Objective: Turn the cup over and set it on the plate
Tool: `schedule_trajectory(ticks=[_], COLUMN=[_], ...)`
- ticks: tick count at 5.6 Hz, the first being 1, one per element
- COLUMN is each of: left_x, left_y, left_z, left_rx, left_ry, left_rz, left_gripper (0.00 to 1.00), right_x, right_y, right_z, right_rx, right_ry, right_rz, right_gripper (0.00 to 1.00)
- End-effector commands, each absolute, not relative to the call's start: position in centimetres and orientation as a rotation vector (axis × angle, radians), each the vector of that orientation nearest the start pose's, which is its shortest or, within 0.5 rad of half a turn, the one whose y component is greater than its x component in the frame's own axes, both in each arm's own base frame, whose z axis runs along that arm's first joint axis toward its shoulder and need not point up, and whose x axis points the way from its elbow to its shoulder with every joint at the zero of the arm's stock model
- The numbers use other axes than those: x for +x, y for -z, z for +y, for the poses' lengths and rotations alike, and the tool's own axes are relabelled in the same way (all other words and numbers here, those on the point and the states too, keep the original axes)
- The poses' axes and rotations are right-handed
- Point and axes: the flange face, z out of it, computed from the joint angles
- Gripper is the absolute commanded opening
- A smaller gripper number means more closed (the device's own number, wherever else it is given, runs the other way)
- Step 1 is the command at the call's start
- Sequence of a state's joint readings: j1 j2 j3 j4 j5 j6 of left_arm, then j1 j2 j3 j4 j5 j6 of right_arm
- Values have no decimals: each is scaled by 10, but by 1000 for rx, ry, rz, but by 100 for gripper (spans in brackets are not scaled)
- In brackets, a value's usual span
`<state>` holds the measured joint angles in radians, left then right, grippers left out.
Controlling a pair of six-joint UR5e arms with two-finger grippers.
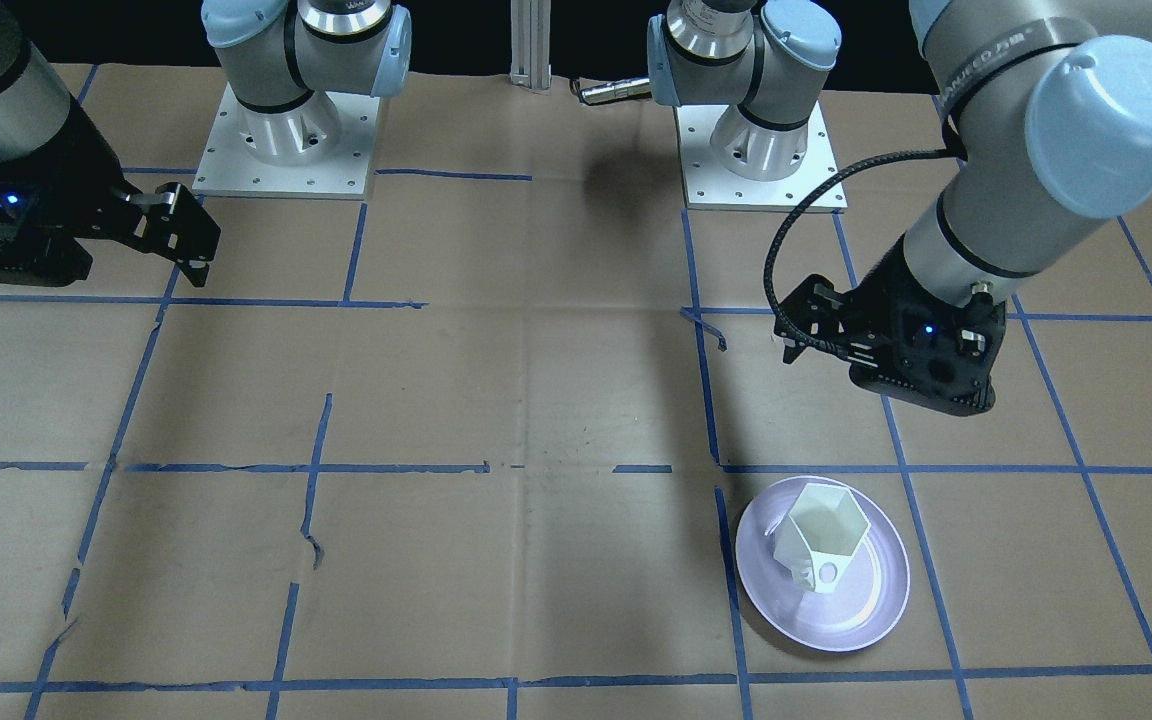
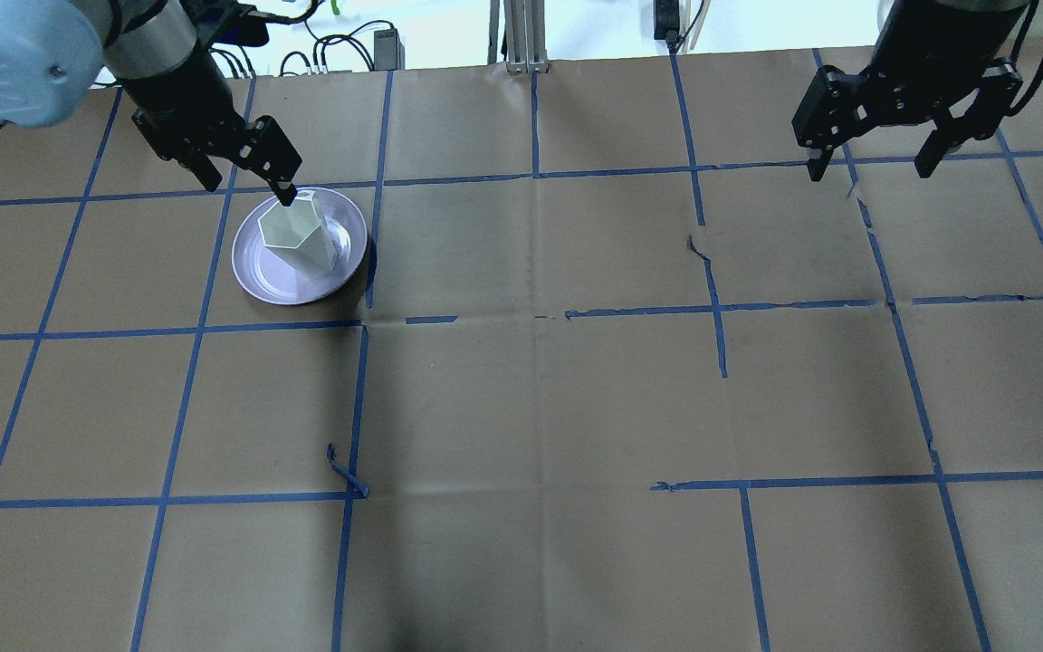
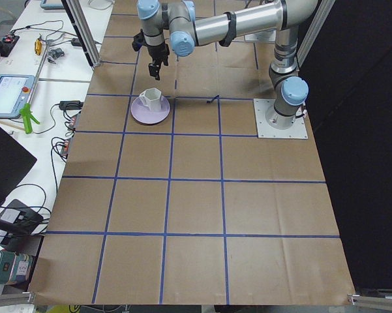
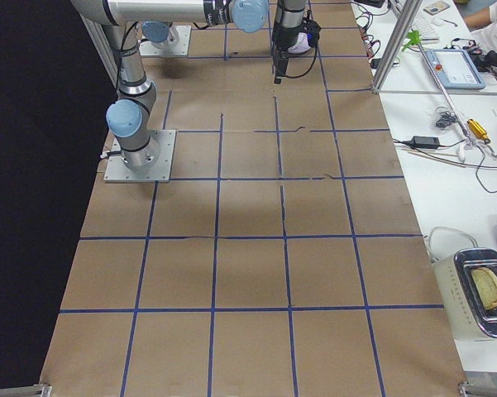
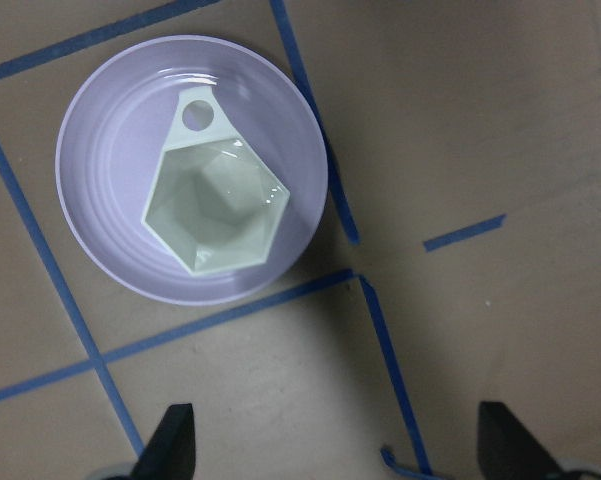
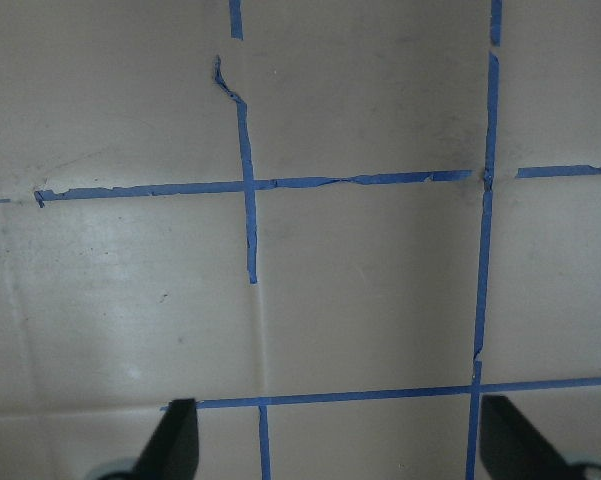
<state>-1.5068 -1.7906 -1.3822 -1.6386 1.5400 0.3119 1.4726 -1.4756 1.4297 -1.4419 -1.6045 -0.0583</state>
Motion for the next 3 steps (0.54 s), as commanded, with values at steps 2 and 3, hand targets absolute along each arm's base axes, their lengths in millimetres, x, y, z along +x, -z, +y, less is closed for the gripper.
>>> schedule_trajectory(ticks=[2,3], left_x=[-172,-168], left_y=[-501,-503], left_z=[-538,-519], left_rx=[284,281], left_ry=[-105,-93], left_rz=[3067,3062], left_gripper=[99,99], right_x=[78,78], right_y=[-496,-496], right_z=[-533,-533], right_rx=[61,61], right_ry=[-135,-135], right_rz=[3165,3165], right_gripper=[100,100])
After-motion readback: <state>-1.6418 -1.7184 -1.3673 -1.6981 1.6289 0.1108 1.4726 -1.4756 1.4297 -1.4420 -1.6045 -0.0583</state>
